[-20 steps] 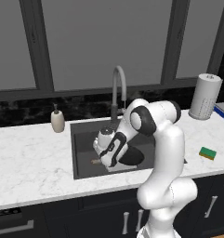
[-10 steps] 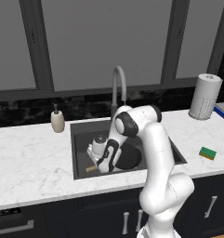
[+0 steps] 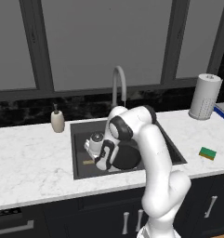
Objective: Pick the pan and sponge and place them into the sink. Then turn on the water.
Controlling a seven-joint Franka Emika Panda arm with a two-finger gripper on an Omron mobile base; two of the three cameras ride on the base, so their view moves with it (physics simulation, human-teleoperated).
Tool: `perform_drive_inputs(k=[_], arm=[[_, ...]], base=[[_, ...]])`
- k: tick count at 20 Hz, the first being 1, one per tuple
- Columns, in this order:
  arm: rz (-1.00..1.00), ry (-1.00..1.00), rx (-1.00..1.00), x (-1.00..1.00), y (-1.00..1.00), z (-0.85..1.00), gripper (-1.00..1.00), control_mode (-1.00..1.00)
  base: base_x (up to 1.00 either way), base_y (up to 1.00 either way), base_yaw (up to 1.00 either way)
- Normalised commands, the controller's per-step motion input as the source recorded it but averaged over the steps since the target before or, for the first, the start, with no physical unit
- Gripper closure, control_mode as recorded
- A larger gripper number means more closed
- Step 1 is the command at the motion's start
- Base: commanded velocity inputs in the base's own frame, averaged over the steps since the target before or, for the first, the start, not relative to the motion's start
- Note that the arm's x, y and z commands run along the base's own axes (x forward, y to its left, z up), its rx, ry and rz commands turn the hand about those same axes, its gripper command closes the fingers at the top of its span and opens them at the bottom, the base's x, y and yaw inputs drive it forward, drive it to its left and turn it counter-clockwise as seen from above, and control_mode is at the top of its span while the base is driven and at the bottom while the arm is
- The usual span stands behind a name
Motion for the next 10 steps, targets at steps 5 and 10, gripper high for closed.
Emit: perform_drive_inputs(k=[5,10], arm=[[0.08,-0.03,0.00,0.00,0.00,0.75,-1.00,-1.00],[0.04,0.00,0.00,-0.01,0.00,1.00,-1.00,-1.00]], base=[[0.00,0.00,0.00],[0.00,0.00,0.00]])
